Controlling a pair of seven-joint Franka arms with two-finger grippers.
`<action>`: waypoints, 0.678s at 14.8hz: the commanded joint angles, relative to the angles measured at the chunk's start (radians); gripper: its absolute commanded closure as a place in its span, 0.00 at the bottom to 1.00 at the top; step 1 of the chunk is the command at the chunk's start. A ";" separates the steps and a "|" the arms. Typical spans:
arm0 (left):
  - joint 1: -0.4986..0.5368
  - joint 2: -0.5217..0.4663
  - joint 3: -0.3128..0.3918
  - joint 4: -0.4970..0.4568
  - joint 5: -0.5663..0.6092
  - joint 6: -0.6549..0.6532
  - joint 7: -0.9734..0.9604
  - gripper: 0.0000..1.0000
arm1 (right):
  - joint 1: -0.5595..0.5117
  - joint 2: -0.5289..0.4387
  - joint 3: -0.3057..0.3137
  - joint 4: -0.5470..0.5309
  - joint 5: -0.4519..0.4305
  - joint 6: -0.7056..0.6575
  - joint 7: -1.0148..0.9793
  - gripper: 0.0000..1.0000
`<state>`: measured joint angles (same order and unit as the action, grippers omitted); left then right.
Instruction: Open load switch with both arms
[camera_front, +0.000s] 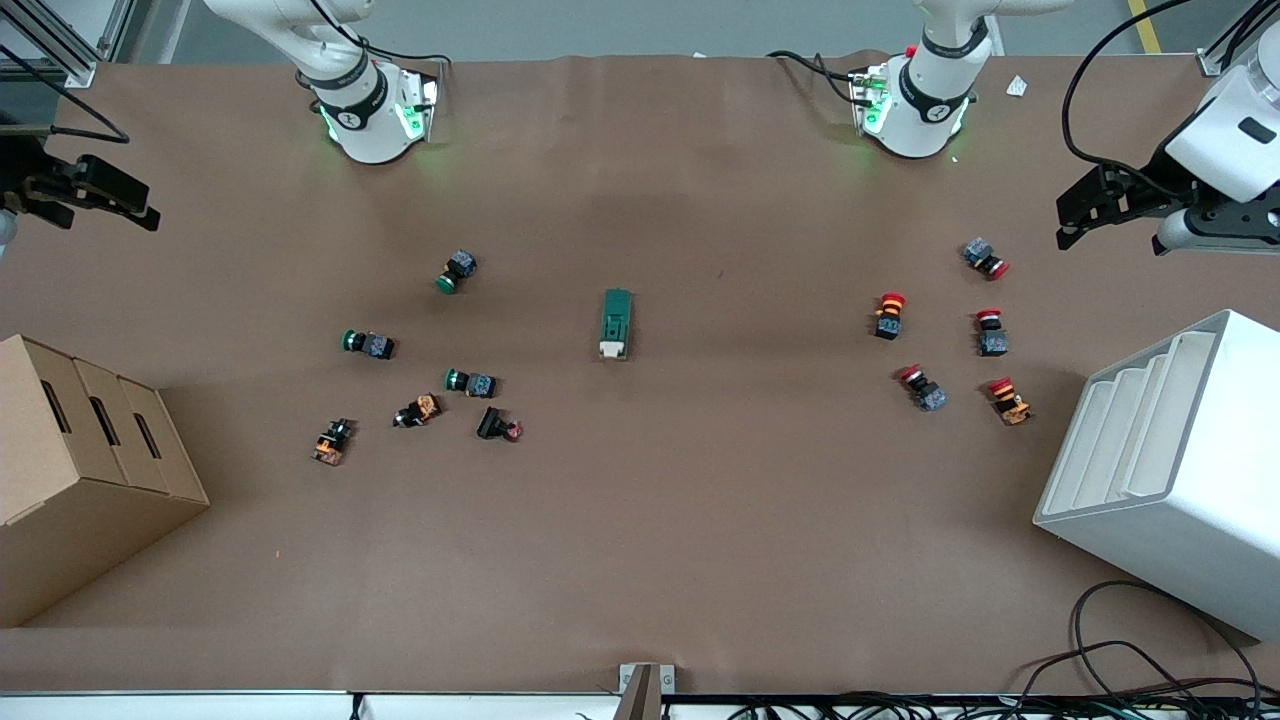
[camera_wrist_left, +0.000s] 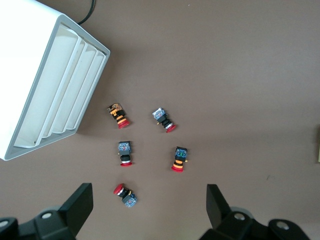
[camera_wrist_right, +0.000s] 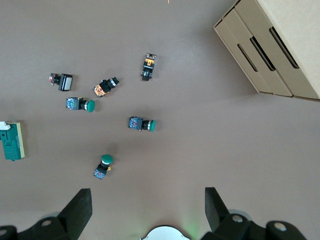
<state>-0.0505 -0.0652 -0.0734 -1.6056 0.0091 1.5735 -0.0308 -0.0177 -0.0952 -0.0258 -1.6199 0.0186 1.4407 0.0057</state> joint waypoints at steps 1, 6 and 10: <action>-0.003 0.011 -0.005 0.024 0.015 -0.007 0.002 0.00 | -0.016 -0.024 0.010 -0.009 0.017 -0.002 0.008 0.00; -0.028 0.073 -0.121 0.067 0.017 0.000 -0.171 0.00 | -0.008 0.044 0.010 0.032 0.001 0.015 0.004 0.00; -0.029 0.172 -0.314 0.056 0.051 0.135 -0.429 0.00 | -0.008 0.195 0.010 0.066 -0.037 0.027 -0.012 0.00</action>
<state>-0.0796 0.0370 -0.3093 -1.5804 0.0216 1.6589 -0.3395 -0.0177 0.0103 -0.0240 -1.6049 0.0113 1.4623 0.0042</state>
